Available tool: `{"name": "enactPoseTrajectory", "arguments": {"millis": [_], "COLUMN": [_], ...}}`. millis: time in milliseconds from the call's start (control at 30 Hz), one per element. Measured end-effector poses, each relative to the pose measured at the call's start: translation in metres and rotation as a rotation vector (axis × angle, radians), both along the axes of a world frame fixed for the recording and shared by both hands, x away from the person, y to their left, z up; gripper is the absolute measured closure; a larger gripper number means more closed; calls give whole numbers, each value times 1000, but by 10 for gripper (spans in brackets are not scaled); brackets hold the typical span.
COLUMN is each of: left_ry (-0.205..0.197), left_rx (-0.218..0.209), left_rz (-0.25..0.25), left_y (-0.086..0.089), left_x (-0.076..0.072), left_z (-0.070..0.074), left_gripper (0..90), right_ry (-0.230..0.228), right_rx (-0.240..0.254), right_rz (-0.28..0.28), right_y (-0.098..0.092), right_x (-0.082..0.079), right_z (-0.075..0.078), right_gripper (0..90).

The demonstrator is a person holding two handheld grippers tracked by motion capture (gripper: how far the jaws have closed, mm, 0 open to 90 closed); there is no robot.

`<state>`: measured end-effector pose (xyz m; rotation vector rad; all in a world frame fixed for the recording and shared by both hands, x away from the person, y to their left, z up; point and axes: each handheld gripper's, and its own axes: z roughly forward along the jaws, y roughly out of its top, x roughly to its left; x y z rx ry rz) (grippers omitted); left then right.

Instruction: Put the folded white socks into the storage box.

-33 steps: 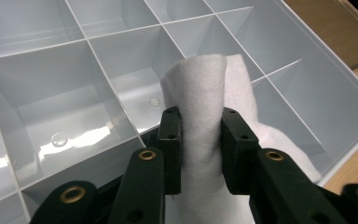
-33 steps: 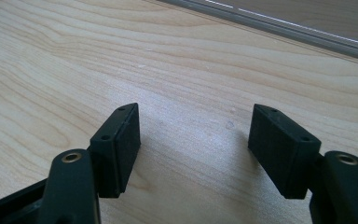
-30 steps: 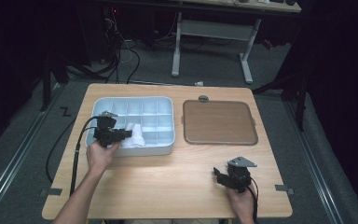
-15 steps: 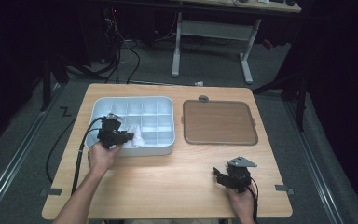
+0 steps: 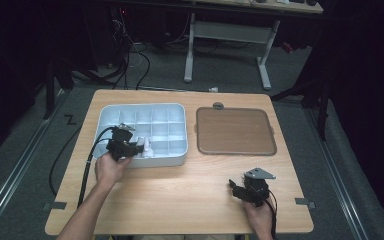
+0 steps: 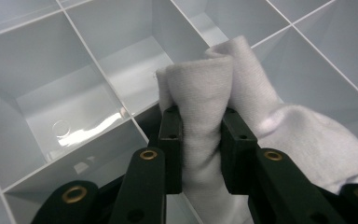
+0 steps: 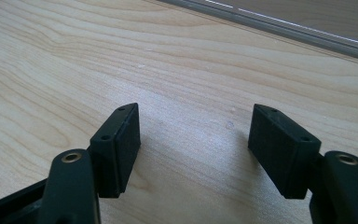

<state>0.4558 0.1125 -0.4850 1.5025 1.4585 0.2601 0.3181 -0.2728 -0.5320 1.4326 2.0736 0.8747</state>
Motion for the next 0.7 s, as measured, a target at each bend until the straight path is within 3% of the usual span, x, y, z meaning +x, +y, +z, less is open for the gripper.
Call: {"name": "enactPoseTrajectory", "arguments": {"millis": [433, 700], "left_ry": [10, 46], "left_rx": [30, 31], "left_rz": [-18, -26], "left_y": [-5, -7], "left_x": [-1, 0], "left_z": [-5, -9], "left_gripper": [739, 744], "right_ry": [0, 0], "right_rx": [0, 0], "right_rz": [0, -1], "right_y": [0, 0], "right_x": [0, 0], "right_z": [0, 0], "right_gripper": [343, 343]}}
